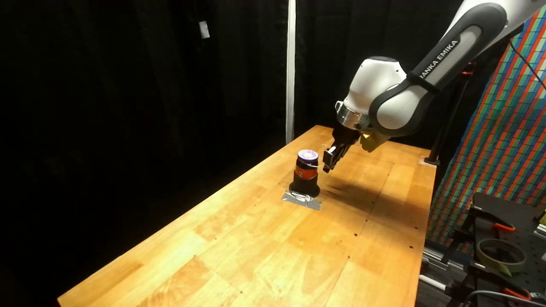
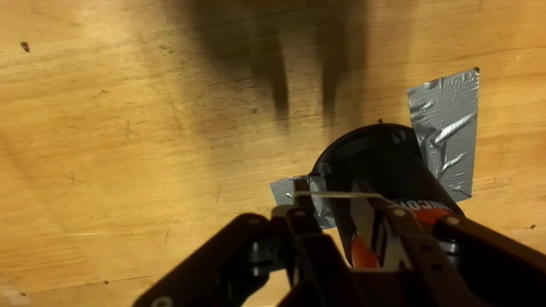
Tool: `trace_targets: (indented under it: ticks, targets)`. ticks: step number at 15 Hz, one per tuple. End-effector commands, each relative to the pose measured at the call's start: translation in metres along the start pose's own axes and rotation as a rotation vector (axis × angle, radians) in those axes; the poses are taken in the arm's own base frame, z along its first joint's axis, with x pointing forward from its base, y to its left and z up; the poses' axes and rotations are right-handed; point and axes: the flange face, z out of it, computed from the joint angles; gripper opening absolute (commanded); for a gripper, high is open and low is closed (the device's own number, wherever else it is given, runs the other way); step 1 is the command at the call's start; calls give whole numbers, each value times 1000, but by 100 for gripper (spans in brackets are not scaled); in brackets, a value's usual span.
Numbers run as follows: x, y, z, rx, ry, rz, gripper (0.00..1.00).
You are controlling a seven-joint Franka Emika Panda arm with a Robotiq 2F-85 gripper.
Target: Put a rubber band around the brown cup
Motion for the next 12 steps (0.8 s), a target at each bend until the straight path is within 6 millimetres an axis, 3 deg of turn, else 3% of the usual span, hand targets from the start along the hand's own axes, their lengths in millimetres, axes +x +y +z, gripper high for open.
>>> trace_targets:
  ticks: [1,4,7,12]
  targets:
    - [-30,7,-18,45,121,30,7]
    - [-43,-5,-21,121,273,71,1]
    - [-56,-11,-24,188,426,80,6]
    - [-78,7,-17,222,582,56,6]
